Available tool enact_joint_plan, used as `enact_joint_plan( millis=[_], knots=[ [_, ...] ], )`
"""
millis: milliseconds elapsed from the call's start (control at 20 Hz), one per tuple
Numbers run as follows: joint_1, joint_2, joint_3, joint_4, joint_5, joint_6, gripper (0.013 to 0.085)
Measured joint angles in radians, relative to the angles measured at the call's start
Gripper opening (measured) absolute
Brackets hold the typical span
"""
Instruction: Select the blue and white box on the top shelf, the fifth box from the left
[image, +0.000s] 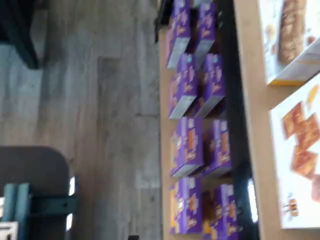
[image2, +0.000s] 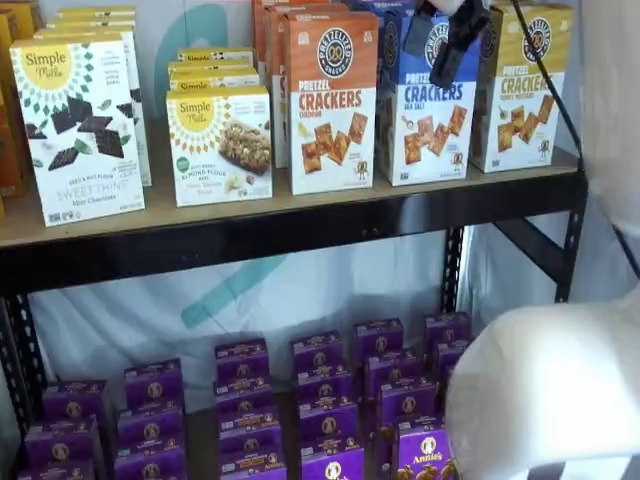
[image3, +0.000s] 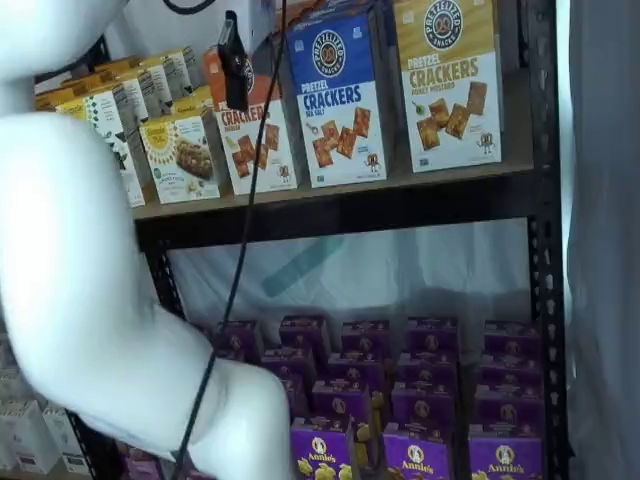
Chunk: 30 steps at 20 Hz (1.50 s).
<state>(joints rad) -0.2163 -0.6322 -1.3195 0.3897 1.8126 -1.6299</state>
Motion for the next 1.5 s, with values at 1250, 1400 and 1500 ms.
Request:
enact_joint_plan(
  millis=[1250,1400,1500],
  knots=[
    [-0.123,0.087,-0.076,0.232,-0.172,-0.023,0.085],
    [-0.121,0.121,-0.109,0.231,-0.171,-0.021,0.085],
    [-0.118,0.139,-0.127,0.223,-0.176,-0.023,0.085]
  ],
)
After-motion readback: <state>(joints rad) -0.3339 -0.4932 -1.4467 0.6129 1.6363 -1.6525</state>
